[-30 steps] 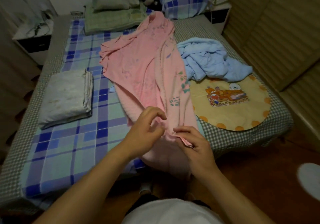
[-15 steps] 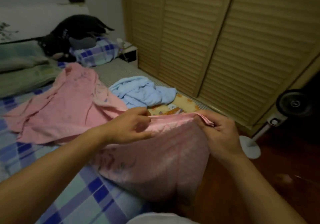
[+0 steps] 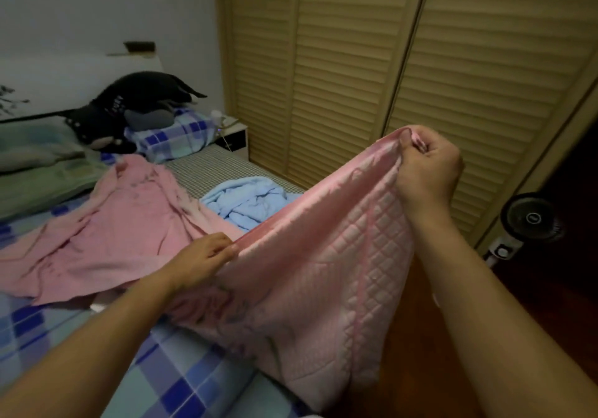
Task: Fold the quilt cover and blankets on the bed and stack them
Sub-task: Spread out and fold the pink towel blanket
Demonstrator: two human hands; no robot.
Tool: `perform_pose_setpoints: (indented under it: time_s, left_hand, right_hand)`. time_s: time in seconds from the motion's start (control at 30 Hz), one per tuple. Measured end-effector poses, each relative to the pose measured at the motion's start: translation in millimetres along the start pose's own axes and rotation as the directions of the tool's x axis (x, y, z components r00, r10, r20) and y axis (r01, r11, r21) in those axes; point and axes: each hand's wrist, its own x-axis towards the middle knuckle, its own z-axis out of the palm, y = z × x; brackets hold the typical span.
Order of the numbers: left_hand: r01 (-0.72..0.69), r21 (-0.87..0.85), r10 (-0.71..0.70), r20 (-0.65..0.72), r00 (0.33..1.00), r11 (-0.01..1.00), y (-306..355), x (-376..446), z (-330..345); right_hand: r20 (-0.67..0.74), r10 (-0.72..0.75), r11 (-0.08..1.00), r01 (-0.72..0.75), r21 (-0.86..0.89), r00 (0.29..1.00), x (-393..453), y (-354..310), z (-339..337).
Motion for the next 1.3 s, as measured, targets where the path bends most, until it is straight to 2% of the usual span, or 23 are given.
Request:
perform_pose_setpoints:
  time_s: [0.13,0.2,0.27,0.33,0.37,0.43,0.5,0.6,0.77,0.93,1.07,1.13,1.23,1.3]
  left_hand:
    - [0.118,0.098,-0.113,-0.053,0.992,0.988,-23.8,-18.5,11.1]
    - [0.131,0.112,-0.121,-0.088,0.989,0.985,-20.1,-23.2,6.5]
    - [0.071,0.050,-0.058,-0.214,0.975,0.996,2.2,-34.3,-12.6]
    - [-0.082,-0.043,0.060,-0.372,0.926,0.996,30.3,-52.8,-38.2]
    - [-0.151,-0.065,0.114,-0.393,0.913,0.986,43.6,-62.5,-50.4]
    - [-0.144,-0.030,0.126,-0.332,0.935,0.989,54.3,-73.2,-64.0]
    - [-0.054,-0.011,0.049,-0.273,0.961,0.998,53.1,-73.3,-69.4]
    - [0.039,-0.084,-0.064,-0.330,0.942,0.996,56.4,-67.2,-74.3]
    - [0.150,-0.144,-0.195,-0.387,0.901,0.978,71.3,-55.1,-58.3]
    - [0.284,-0.273,-0.389,-0.507,0.770,0.919,97.2,-39.5,-19.9]
    - [0.408,-0.355,-0.540,-0.590,0.600,0.841,123.3,-31.6,4.5]
    - [0.540,-0.279,-0.582,-0.606,0.542,0.794,127.9,-32.7,10.3]
    - [0.707,-0.118,-0.618,-0.598,0.510,0.698,131.9,-33.3,17.6]
    - [0.759,-0.074,-0.628,-0.616,0.476,0.647,130.4,-37.7,20.0]
  right_hand:
    - [-0.051,0.010,0.998,-0.012,-0.054,0.999,27.4,0.8,32.0]
    - [-0.066,0.051,0.994,-0.057,-0.096,0.996,44.1,-1.5,49.9]
    - [-0.128,0.108,0.991,-0.118,-0.066,0.986,68.6,-4.3,62.6]
    - [-0.183,0.135,0.990,-0.139,-0.010,0.974,93.7,-8.3,72.8]
    - [-0.183,0.122,0.992,-0.124,0.001,0.975,103.9,-10.8,81.6]
    - [-0.093,0.105,0.994,-0.107,-0.012,0.990,113.0,-9.5,108.5]
    - [0.032,0.146,0.989,-0.146,-0.009,0.989,112.9,-4.4,139.6]
    - [0.079,0.217,0.976,-0.215,-0.029,0.973,127.0,10.3,173.8]
    - [0.193,0.159,0.987,-0.158,-0.019,0.968,160.3,13.1,208.8]
    - [0.372,0.195,0.975,-0.220,0.025,0.907,175.7,57.6,231.3]
    - [0.494,0.233,0.949,-0.306,0.072,0.838,170.7,88.8,243.0]
    - [0.537,0.235,0.947,-0.316,0.062,0.810,167.0,95.1,246.6]
    - [0.605,0.215,0.936,-0.338,0.095,0.766,168.1,95.2,250.4]
    - [0.733,0.148,0.954,-0.292,0.072,0.664,171.4,93.3,251.3]
